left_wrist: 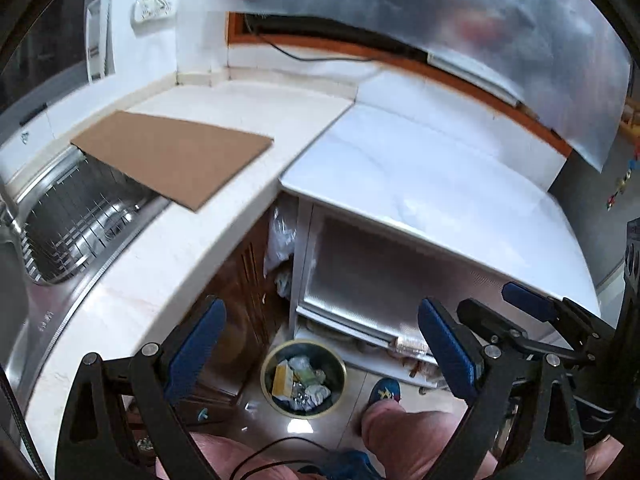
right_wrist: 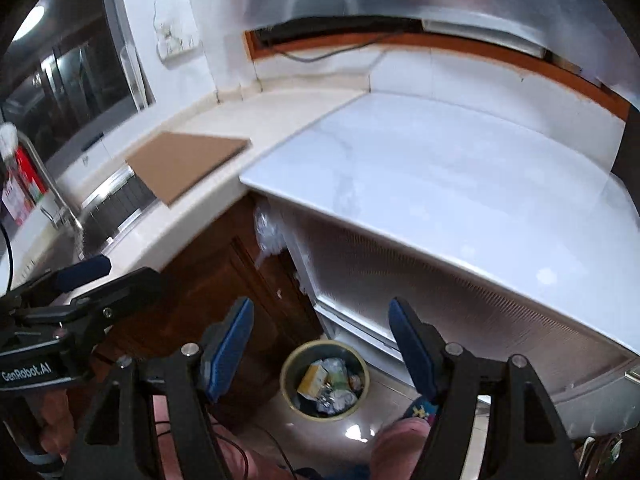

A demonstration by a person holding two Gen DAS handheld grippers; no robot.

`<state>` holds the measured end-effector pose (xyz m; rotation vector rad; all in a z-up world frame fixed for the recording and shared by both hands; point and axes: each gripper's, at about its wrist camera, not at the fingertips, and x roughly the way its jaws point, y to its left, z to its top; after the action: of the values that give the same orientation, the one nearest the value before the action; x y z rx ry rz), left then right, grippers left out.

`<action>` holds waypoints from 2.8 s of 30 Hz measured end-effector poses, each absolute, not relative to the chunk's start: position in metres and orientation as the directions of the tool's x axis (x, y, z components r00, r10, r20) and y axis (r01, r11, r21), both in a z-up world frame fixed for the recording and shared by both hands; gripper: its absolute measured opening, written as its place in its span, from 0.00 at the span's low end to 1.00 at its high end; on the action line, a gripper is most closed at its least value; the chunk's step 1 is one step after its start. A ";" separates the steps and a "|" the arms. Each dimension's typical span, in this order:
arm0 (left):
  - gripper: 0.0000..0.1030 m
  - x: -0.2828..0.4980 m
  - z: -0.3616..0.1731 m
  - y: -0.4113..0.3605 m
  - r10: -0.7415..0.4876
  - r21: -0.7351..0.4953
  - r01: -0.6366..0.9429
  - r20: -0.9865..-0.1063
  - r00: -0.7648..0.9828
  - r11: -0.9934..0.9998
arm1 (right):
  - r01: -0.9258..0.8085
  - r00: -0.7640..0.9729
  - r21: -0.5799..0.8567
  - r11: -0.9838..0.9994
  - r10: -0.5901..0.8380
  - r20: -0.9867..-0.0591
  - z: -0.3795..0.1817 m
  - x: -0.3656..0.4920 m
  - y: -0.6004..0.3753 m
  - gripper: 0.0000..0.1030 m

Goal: Collect trash

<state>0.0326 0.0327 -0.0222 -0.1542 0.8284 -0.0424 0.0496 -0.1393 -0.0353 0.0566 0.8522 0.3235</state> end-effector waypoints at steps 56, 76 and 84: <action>0.93 0.021 0.041 0.015 -0.004 -0.048 -0.037 -0.667 0.745 0.998 | -0.199 0.739 0.149 0.969 0.248 -0.627 0.035 0.031 -0.156 0.69; 0.93 0.020 0.039 0.018 0.010 -0.032 -0.043 -0.668 0.744 0.999 | -0.191 0.735 0.148 0.970 0.241 -0.633 0.033 0.034 -0.158 0.69; 0.93 0.021 0.039 0.017 0.014 -0.027 -0.044 -0.668 0.744 0.999 | -0.189 0.736 0.145 0.971 0.238 -0.634 0.032 0.034 -0.158 0.69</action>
<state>0.0211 0.0175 0.0386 -0.0418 0.7313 0.0318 0.0339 -0.1582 0.0325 0.0728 0.7061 0.2348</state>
